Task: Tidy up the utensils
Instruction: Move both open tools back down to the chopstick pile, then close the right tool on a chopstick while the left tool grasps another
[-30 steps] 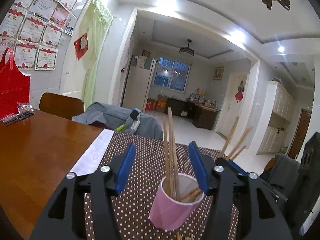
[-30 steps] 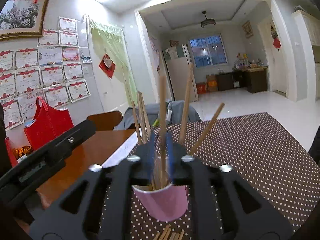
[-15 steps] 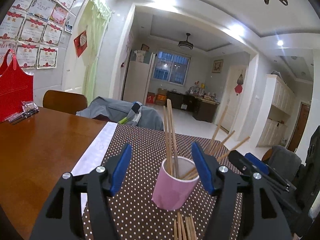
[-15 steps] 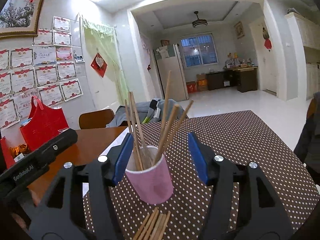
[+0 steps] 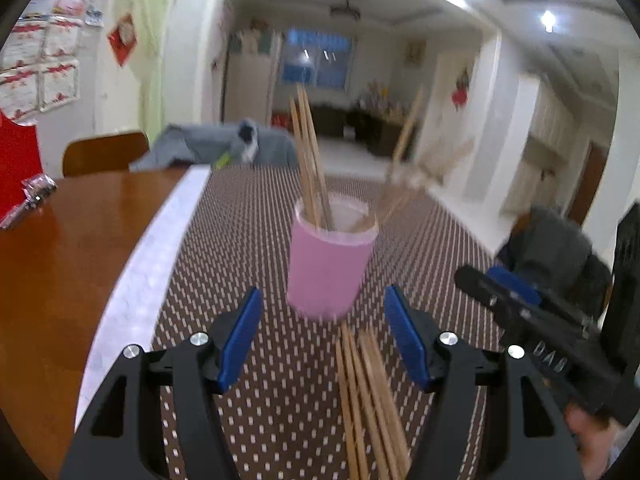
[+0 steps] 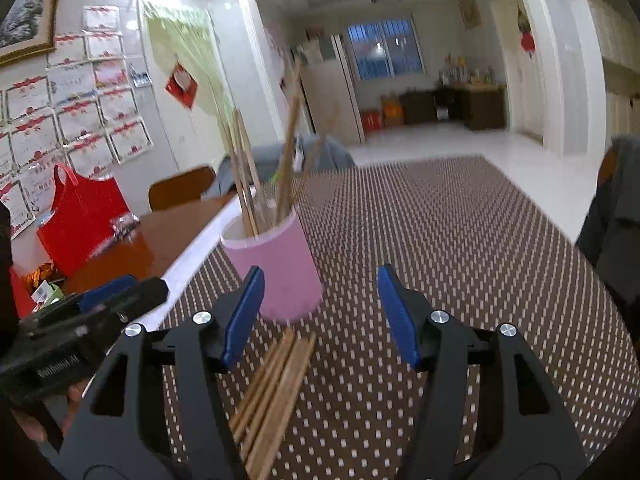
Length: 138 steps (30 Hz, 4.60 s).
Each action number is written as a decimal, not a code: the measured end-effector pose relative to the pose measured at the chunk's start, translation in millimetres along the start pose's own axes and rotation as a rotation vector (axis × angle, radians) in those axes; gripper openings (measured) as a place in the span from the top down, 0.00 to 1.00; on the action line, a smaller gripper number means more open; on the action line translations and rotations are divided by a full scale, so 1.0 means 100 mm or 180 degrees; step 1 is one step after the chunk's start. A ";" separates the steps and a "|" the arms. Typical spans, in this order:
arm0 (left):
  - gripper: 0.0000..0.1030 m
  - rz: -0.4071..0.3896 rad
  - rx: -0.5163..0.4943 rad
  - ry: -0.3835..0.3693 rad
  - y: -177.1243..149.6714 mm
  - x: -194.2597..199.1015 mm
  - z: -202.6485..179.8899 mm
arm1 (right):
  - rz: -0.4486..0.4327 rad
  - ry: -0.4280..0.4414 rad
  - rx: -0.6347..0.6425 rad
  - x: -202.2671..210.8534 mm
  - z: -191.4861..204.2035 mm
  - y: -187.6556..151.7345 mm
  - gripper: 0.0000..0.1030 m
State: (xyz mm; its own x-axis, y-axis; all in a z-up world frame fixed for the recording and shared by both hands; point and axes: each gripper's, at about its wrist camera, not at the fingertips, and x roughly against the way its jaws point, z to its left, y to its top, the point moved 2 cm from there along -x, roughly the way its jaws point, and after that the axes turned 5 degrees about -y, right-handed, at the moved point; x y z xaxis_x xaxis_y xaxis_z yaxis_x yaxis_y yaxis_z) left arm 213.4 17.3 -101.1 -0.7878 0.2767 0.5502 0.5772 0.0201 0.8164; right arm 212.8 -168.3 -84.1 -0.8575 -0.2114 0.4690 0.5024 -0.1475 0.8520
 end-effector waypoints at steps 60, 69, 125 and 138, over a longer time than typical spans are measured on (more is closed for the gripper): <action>0.62 0.1203 0.0073 0.0237 -0.65 -0.63 0.28 | 0.1271 -0.0344 0.0925 -0.47 0.44 -0.74 0.34; 0.62 0.1217 0.0078 0.0244 -0.64 -0.64 0.27 | 0.1421 -0.0417 0.1030 -0.50 0.52 -0.69 0.31; 0.94 0.1217 0.0442 0.0051 -0.56 -0.59 0.35 | 0.1908 0.0091 0.0613 -0.51 -0.13 -0.49 0.95; 0.94 0.0436 0.0246 -0.0360 -0.17 -0.04 0.03 | 0.1199 0.0623 0.0336 0.10 -0.18 -0.13 0.95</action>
State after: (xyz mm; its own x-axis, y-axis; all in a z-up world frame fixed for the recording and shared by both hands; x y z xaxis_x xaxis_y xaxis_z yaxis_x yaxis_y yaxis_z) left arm 207.3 18.7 -117.2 -0.6741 0.3880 0.6285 0.6956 0.0474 0.7169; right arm 200.3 -186.3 -94.7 -0.5743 -0.4121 0.7073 0.7532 0.0724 0.6537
